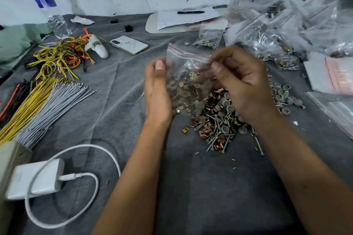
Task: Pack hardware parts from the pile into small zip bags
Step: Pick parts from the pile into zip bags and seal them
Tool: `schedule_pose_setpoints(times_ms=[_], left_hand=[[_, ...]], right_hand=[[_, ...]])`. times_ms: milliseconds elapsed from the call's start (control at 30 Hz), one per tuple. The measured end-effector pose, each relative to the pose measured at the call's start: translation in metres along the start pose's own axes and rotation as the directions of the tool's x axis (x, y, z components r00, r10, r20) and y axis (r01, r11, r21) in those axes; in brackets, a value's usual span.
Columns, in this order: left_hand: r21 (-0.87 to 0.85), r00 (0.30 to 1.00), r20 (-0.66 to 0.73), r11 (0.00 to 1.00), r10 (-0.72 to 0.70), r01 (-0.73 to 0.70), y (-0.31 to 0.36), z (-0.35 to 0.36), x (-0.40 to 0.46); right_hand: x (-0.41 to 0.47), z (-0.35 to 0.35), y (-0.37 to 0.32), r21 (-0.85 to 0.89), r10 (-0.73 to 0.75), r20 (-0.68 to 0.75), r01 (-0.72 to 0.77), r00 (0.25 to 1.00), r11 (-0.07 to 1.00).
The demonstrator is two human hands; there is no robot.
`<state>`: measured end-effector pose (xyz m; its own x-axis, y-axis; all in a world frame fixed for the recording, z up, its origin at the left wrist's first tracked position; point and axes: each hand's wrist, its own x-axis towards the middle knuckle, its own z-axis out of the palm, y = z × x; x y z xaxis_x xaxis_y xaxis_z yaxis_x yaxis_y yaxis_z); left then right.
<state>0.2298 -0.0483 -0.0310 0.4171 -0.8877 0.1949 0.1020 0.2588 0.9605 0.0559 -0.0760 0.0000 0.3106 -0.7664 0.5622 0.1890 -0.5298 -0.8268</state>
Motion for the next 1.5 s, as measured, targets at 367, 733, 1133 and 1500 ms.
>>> schedule_pose_setpoints(times_ms=[367, 733, 1133, 1500], left_hand=[[0.178, 0.942, 0.335, 0.983, -0.016, -0.046, 0.003, 0.015, -0.012], [0.036, 0.960, 0.244, 0.991, -0.136, 0.131, -0.004, 0.016, -0.007], [-0.110, 0.985, 0.123, 0.985, -0.120, 0.133, -0.001, 0.013, -0.004], [0.033, 0.995, 0.080, 0.998, -0.051, 0.049, -0.004, 0.014, -0.003]], right_hand=[[0.011, -0.013, 0.009, 0.102, 0.060, -0.298, -0.030, 0.953, 0.994], [0.001, -0.012, 0.020, -0.132, 0.320, -0.259, -0.361, 0.912, 0.923], [-0.002, -0.009, 0.017, -0.328, 0.277, -0.006, -0.264, 0.961, 0.907], [0.001, -0.009, 0.028, -0.327, 0.201, -0.284, -0.292, 0.938, 0.899]])
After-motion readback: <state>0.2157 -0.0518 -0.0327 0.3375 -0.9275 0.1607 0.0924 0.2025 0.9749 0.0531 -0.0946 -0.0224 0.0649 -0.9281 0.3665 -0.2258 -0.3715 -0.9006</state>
